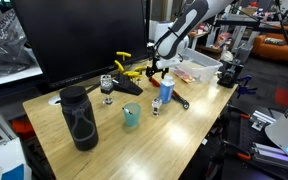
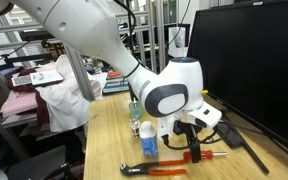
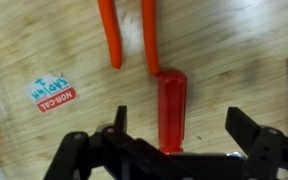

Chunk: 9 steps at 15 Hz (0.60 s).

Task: Pick the screwdriver on the table and put it in the storage box

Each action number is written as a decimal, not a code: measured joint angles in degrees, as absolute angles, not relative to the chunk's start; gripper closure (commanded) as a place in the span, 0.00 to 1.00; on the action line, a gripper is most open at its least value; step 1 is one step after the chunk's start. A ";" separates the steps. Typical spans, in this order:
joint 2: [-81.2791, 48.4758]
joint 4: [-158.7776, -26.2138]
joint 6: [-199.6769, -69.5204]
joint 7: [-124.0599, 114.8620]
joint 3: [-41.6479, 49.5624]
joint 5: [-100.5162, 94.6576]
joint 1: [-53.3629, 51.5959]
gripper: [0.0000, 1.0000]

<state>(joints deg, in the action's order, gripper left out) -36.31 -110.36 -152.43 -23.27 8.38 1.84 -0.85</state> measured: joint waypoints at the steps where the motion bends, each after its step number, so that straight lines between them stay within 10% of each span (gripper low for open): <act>1: -36.79 -109.58 -151.98 -21.93 8.40 1.84 -0.52 0.00; 9: -41.87 -104.14 -149.85 -16.06 5.98 3.92 2.15 0.00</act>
<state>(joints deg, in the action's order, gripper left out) -41.87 -104.14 -149.85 -16.06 5.98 3.92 2.15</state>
